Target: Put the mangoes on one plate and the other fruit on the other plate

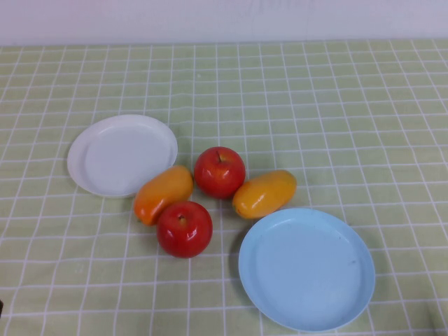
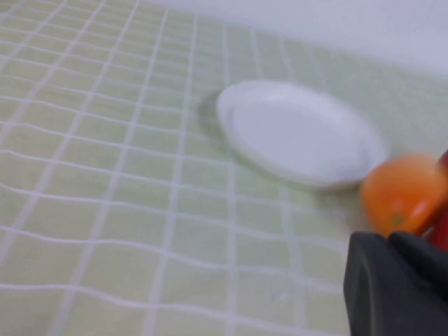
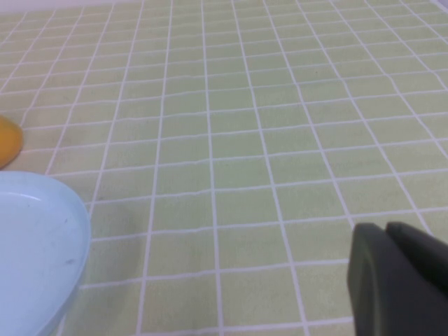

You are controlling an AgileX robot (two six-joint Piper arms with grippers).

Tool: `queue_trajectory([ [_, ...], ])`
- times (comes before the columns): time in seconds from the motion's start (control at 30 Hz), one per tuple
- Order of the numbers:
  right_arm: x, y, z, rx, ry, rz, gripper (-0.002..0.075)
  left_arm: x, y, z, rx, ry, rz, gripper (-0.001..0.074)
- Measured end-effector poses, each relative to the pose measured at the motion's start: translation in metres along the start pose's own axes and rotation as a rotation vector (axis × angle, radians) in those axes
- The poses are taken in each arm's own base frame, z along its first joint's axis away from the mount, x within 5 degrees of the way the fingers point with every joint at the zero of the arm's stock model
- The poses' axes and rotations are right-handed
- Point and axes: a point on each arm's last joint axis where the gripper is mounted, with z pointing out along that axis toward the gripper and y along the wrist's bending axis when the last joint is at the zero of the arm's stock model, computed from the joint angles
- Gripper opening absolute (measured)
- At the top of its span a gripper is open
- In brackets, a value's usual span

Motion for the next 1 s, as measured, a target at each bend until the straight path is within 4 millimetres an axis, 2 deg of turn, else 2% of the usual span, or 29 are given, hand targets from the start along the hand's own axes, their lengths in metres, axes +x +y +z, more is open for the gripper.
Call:
queue_trajectory([
  [0.2,0.000,0.000,0.000,0.000,0.000,0.000,-0.0017,-0.008,-0.004,0.000,0.060,-0.085,-0.279,-0.0002],
  [0.53,0.000,0.000,0.000,0.000,0.000,0.000,-0.0017,-0.012,-0.004,-0.001,0.066,-0.127,-0.366,-0.0002],
  [0.73,0.000,0.000,0.000,0.000,0.000,0.000,-0.0017,-0.010,-0.006,0.003,0.071,-0.037,-0.505,-0.0002],
  [0.83,0.000,0.000,0.000,0.000,0.000,0.000,-0.0017,-0.025,-0.014,0.005,0.081,0.040,-0.472,-0.0002],
  [1.0,0.000,0.000,0.000,0.000,0.000,0.000,-0.0017,-0.062,-0.031,0.015,0.131,0.210,-0.289,-0.0002],
])
